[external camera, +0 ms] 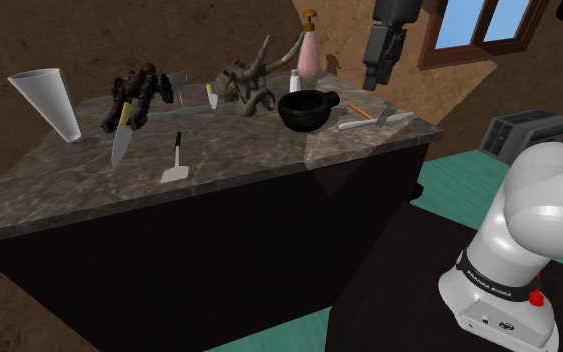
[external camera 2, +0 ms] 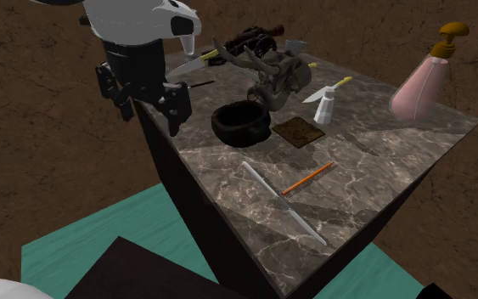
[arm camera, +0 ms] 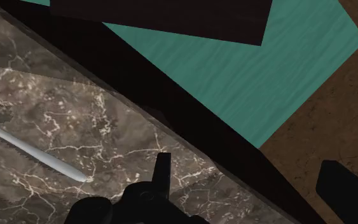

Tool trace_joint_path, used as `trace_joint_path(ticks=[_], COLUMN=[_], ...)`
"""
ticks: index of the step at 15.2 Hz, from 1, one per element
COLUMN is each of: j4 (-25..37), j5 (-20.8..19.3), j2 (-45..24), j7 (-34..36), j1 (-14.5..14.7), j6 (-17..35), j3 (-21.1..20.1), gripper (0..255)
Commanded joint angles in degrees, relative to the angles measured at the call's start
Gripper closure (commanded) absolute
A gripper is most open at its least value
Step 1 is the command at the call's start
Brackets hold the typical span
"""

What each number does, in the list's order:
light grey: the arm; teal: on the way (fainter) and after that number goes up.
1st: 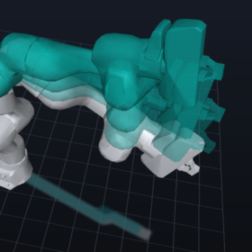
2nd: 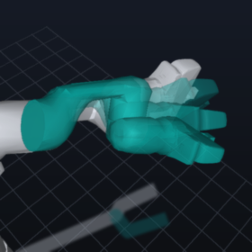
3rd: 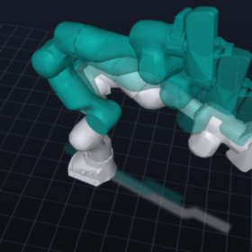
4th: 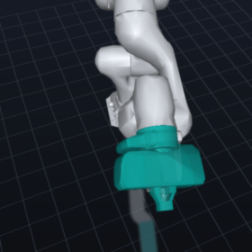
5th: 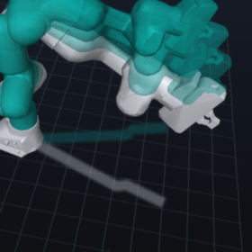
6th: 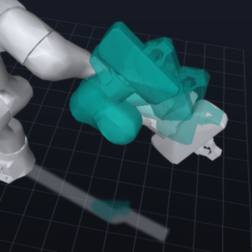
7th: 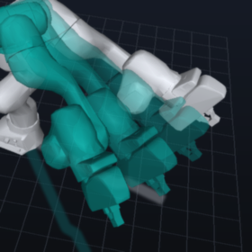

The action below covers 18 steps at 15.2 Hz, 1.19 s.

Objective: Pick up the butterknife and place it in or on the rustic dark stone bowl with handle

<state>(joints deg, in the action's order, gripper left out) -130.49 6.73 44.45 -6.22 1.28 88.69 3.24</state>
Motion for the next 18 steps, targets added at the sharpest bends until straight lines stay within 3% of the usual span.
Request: trace_joint_path(ticks=[1,9,18], j4=[0.0,-5.3,-2.1], j5=[0.0,-9.0,-15.3], j2=[0.0,-0.6,-11.6], j7=[0.0,-26.7,-56.9], j1=[0.0,2.7,8.7], j6=[0.0,5.8,14.9], j3=[0.0,13.0,28.9], gripper=[0,0,0])
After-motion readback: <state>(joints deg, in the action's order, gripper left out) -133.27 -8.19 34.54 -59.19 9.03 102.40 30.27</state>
